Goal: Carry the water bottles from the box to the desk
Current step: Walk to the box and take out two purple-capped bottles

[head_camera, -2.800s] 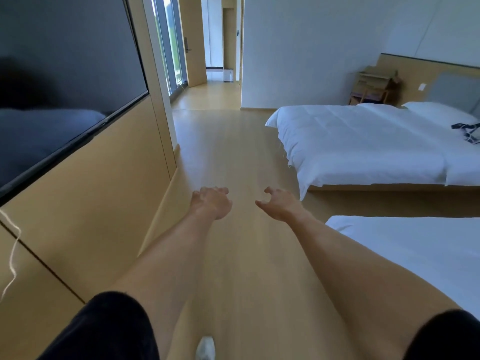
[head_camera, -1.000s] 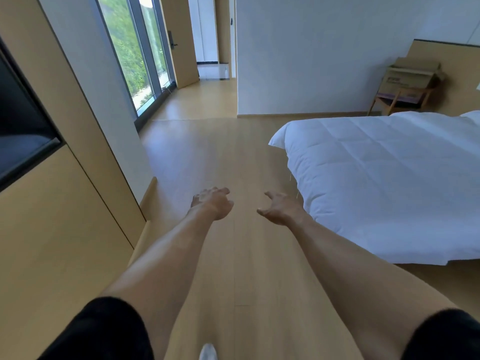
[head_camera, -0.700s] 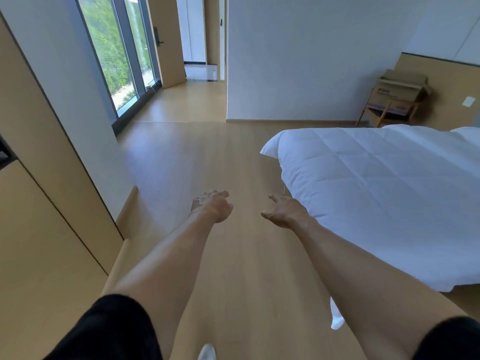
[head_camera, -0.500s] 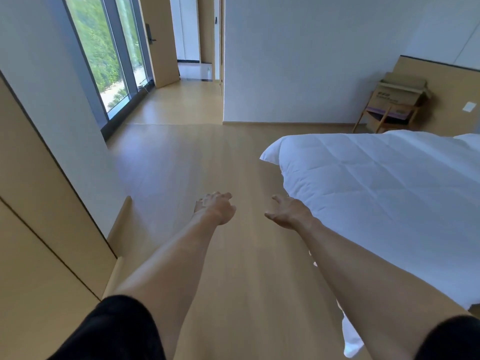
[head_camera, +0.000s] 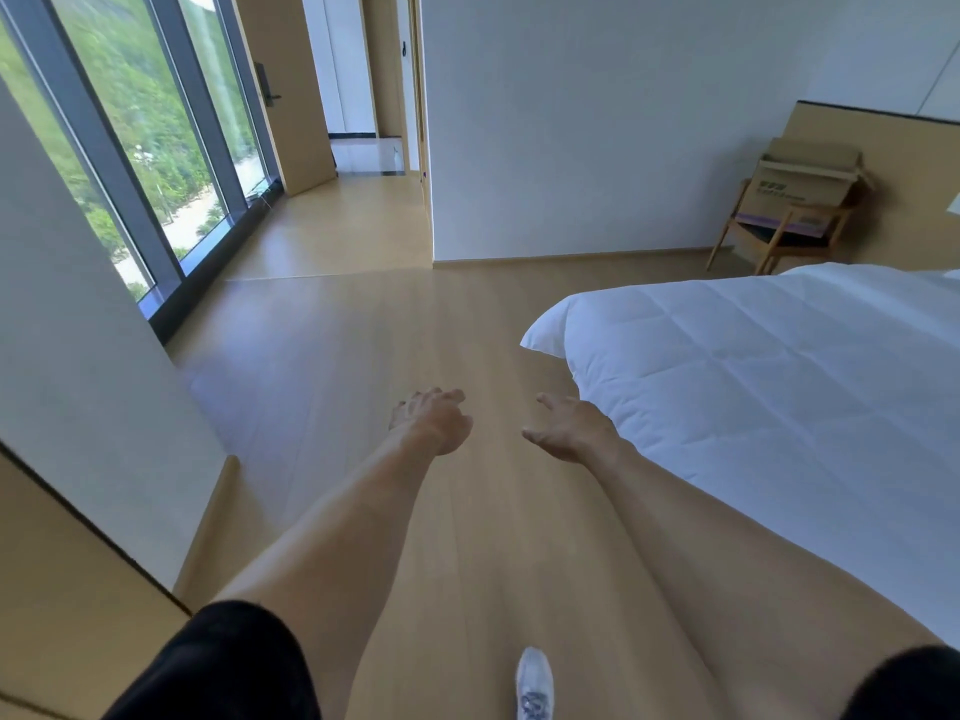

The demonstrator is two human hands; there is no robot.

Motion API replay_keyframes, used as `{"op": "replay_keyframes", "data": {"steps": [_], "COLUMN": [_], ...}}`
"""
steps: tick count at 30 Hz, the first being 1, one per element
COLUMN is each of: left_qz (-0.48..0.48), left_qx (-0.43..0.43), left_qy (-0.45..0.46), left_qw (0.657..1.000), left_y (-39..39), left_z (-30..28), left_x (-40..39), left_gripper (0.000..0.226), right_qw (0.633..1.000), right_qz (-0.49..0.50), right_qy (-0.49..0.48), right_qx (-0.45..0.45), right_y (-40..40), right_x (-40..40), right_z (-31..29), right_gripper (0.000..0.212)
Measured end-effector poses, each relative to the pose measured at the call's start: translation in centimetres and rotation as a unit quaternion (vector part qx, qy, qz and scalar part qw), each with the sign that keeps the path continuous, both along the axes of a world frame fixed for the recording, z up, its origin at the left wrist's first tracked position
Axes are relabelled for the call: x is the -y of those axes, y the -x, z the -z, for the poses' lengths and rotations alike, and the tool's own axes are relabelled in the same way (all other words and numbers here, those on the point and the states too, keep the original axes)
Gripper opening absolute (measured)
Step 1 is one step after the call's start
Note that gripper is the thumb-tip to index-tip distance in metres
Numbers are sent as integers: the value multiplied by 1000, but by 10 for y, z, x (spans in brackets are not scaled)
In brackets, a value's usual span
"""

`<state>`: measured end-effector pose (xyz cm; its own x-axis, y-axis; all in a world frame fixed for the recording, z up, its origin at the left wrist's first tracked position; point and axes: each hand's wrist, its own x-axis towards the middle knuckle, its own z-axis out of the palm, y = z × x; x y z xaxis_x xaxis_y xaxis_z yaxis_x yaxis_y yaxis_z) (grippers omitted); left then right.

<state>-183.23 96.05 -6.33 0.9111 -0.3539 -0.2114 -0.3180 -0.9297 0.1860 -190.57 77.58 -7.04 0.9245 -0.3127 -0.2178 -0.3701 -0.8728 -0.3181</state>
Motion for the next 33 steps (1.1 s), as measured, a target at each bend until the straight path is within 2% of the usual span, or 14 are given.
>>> {"op": "replay_keyframes", "data": {"steps": [12, 19, 26, 33], "left_qz": [-28, -32, -7, 34], "left_qx": [30, 26, 26, 17], "left_qy": [-4, -20, -7, 17], "left_qw": [999, 999, 1000, 999], "left_y": [-241, -348, -472, -633], "left_z": [-25, -17, 5, 18], "left_x": [106, 141, 179, 216], "left_gripper": [51, 51, 51, 50], "right_qw": [1000, 999, 1000, 998], "right_qz": [-24, -38, -11, 35], "right_qy": [-16, -7, 5, 27], "right_qx": [-12, -27, -25, -43], "right_y": [-254, -360, -463, -593], "right_x": [104, 134, 171, 202], "right_z": [-10, -3, 4, -3], "right_gripper": [70, 69, 64, 61]}}
